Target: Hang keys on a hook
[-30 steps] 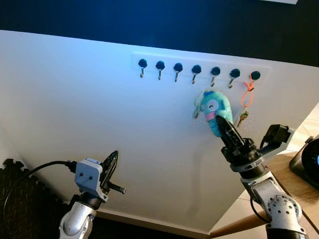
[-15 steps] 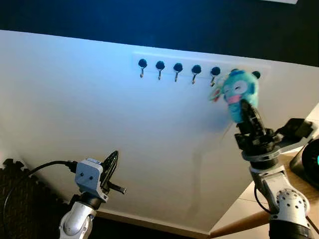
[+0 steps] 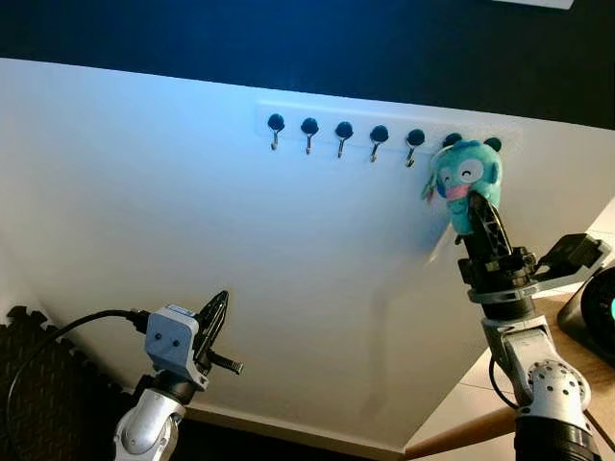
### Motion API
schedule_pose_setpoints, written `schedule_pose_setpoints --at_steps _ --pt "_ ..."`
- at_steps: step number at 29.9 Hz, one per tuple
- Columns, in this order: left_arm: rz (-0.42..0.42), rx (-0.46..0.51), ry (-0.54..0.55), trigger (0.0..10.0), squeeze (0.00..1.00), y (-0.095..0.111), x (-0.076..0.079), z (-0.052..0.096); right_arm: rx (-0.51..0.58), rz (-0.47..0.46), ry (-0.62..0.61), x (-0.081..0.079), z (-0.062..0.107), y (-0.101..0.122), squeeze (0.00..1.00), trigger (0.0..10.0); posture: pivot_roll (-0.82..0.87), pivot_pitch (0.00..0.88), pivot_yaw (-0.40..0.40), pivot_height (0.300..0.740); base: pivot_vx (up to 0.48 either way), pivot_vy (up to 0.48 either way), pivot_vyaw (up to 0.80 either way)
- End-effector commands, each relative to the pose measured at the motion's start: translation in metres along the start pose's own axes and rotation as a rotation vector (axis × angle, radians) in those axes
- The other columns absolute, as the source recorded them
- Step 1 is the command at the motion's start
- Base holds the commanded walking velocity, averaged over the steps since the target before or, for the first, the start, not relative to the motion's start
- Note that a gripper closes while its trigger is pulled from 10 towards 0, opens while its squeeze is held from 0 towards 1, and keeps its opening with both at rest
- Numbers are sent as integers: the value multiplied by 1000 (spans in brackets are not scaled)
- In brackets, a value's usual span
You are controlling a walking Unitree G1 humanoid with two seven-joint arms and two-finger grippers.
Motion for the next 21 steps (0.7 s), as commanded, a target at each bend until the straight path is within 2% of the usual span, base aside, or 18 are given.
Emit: schedule_pose_setpoints --at_steps 1,7,12,21 --pt "0 -16 -16 10000 0 -3 4 0 -70 1 -81 14 12 -12 0 10000 114 59 -55 740 0 0 0" --pt "0 -17 -24 10000 0 -4 6 0 -142 2 -116 20 23 -28 0 10000 114 58 -55 740 0 0 0" --pt "-2 -19 -29 10000 0 -4 6 -1 -281 46 -103 19 35 -53 0 10000 113 59 -53 740 0 0 0" --pt "-4 -20 -27 10000 0 -4 6 0 -356 55 -120 23 48 -68 0 10000 113 63 -55 740 0 0 0"
Point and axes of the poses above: a point about 5 cm out from each wrist's last joint towards the gripper, its own z axis pointing back from the gripper into the wrist, its own y axis along the axis of the wrist's last joint, x = y × z, the point moved 6 cm from there along -z, pointing out of the wrist towards the gripper, and after that the axes turned 12 degrees about z, right-handed, at the moved point
